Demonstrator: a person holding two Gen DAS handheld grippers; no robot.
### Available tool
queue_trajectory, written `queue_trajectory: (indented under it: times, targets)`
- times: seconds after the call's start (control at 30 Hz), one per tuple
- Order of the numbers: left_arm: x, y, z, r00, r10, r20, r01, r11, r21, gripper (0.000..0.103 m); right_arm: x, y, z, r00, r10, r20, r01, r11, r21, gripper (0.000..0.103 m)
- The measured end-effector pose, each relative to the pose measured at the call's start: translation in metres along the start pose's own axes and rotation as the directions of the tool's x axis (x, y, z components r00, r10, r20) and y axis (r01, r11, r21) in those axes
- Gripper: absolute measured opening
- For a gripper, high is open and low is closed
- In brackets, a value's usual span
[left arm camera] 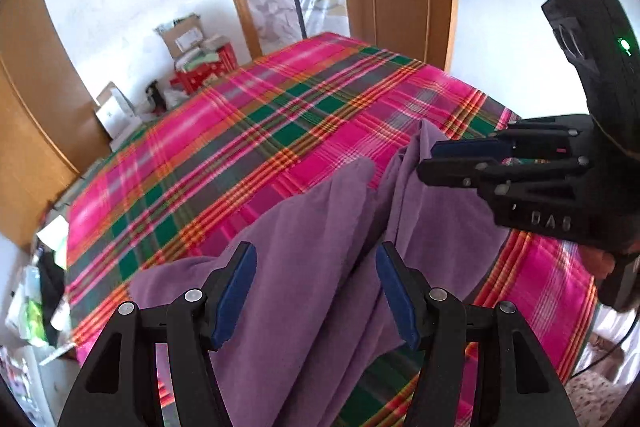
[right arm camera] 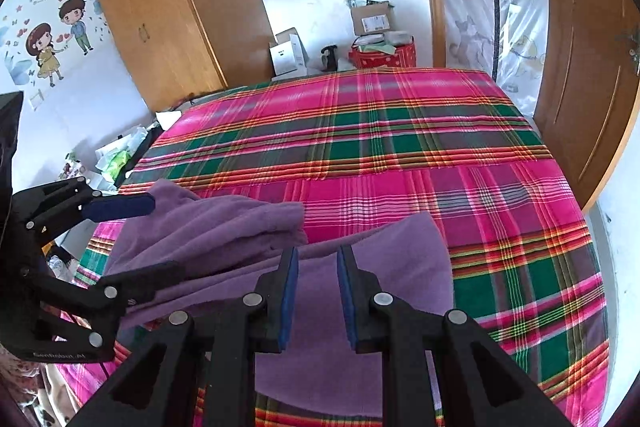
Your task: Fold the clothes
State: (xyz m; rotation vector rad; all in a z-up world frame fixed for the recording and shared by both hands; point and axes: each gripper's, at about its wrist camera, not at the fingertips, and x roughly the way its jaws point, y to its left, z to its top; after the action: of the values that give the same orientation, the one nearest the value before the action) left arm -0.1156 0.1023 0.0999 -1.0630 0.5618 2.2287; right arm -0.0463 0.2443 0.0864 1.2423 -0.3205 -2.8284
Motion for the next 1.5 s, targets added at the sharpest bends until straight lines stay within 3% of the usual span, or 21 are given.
queue_trajectory:
  times: [0.17,0.27,0.4,0.83,0.97,1.23,1.5]
  targets:
    - [0.023,0.002,0.004,0.998,-0.008,-0.070,0.007,1.000,-0.016,0.063,0.005,0.001,-0.001,1.000,0.002,-0.017,-0.002,1.000,0.005,0.021]
    - [0.028,0.018,0.005,0.993,-0.083,-0.080,0.073,0.991,-0.112,0.051,0.007,0.003,-0.003,1.000,0.001,-0.024,-0.001,1.000,0.000,0.021]
    - [0.030,0.038,0.002,0.984,-0.164,-0.069,0.146,0.964,-0.223,0.049,0.011,0.004,-0.006,0.999,-0.003,-0.041,0.003,1.000,-0.003,0.021]
    - [0.041,0.044,-0.005,0.985,-0.139,-0.103,0.114,0.970,-0.216,0.048,0.022,0.002,-0.016,0.997,0.004,-0.075,-0.003,1.000,0.017,0.021]
    - [0.044,0.044,-0.004,0.986,-0.126,-0.107,0.101,0.972,-0.213,0.016,0.020,0.005,-0.015,0.998,0.009,-0.068,-0.008,1.000,0.013,0.021]
    - [0.027,0.072,-0.008,0.993,-0.117,-0.018,0.105,0.940,-0.325,0.010,0.013,0.013,-0.012,0.999,0.013,-0.042,-0.013,1.000,-0.002,0.021]
    - [0.008,0.108,-0.017,0.988,-0.143,0.050,0.150,0.884,-0.442,0.010,0.007,0.024,-0.005,0.998,0.068,-0.008,-0.068,0.998,-0.013,0.021]
